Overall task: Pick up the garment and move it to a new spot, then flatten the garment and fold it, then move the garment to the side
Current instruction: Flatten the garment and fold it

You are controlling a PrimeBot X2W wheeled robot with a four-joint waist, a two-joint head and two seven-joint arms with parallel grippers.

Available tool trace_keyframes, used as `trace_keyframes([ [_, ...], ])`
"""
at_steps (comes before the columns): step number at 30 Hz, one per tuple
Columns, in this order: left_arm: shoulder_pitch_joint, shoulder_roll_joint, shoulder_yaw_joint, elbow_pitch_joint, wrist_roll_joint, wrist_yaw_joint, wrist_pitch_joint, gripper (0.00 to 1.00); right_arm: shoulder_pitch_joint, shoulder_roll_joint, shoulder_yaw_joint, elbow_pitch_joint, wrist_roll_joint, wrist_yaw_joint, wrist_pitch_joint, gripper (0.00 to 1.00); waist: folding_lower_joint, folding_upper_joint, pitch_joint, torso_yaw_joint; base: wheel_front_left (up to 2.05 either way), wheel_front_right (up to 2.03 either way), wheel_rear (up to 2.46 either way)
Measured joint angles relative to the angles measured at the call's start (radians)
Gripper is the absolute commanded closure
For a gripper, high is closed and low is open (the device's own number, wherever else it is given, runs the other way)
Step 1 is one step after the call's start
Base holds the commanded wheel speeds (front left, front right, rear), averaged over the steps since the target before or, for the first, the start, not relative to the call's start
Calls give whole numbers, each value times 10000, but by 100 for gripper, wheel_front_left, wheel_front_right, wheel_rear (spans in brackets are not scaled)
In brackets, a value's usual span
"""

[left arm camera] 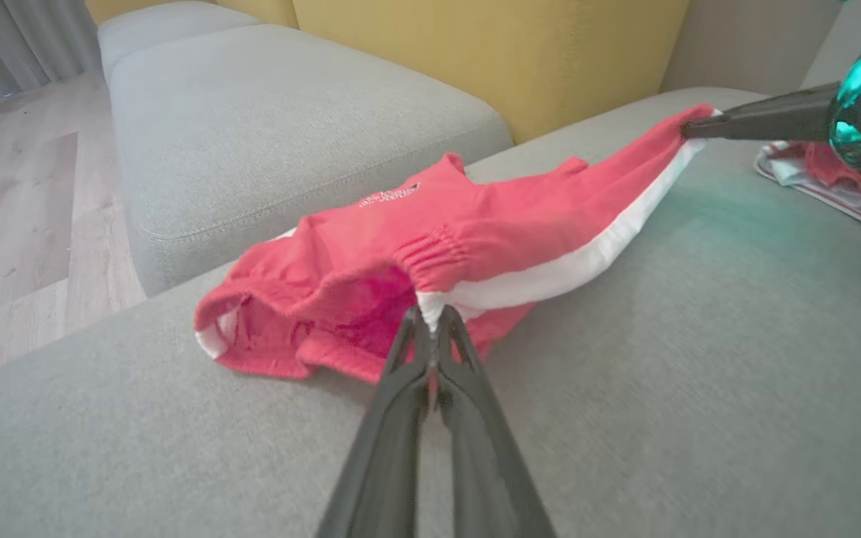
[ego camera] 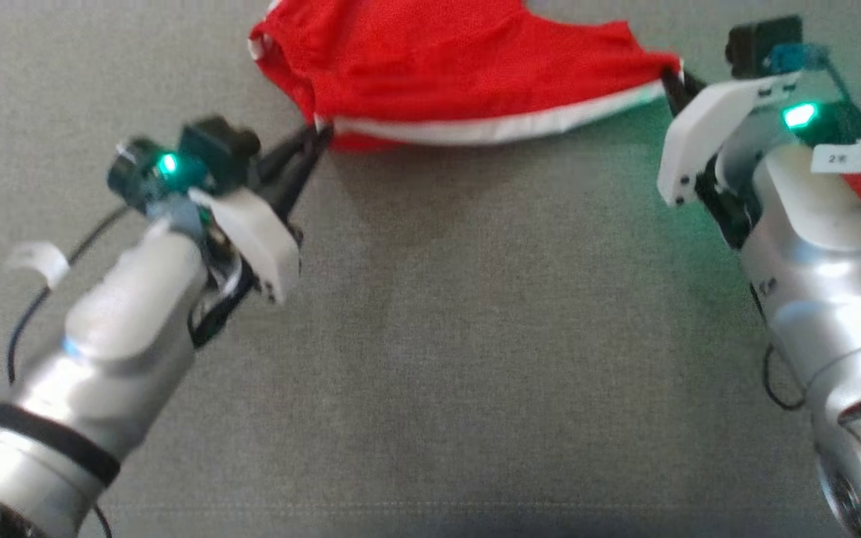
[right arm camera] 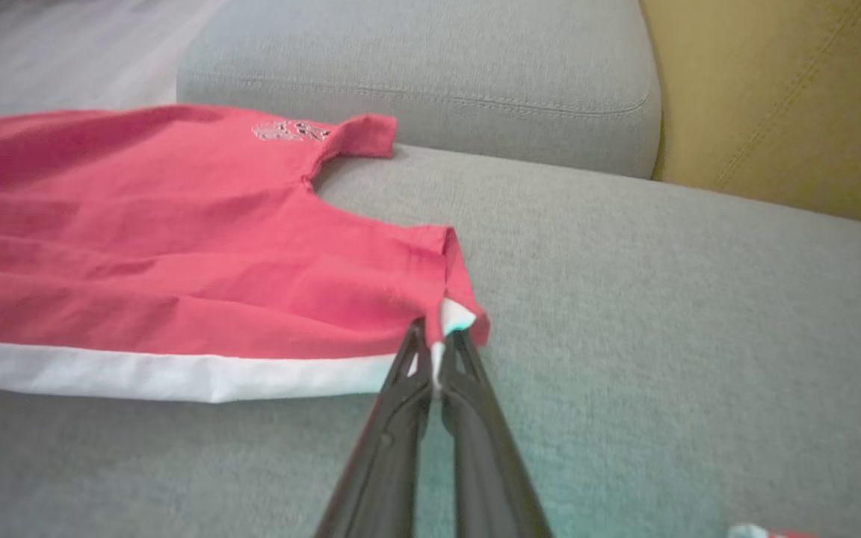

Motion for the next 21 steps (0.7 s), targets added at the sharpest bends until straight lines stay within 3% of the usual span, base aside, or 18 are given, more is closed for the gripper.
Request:
trace_keyframes([
  [8, 1352, 75, -418, -332, 117, 0, 0, 100, 1201, -1116, 2008, -410, 1532, 0, 1375, 100, 0, 0, -999, -64, 0, 0, 0],
  [21, 3157, 10, -1154, -1060, -245, -2, 2, 100, 3197, -3513, 4245, -3150, 4533, 0, 3879, 100, 0, 0, -2500, -220, 0, 0, 0],
])
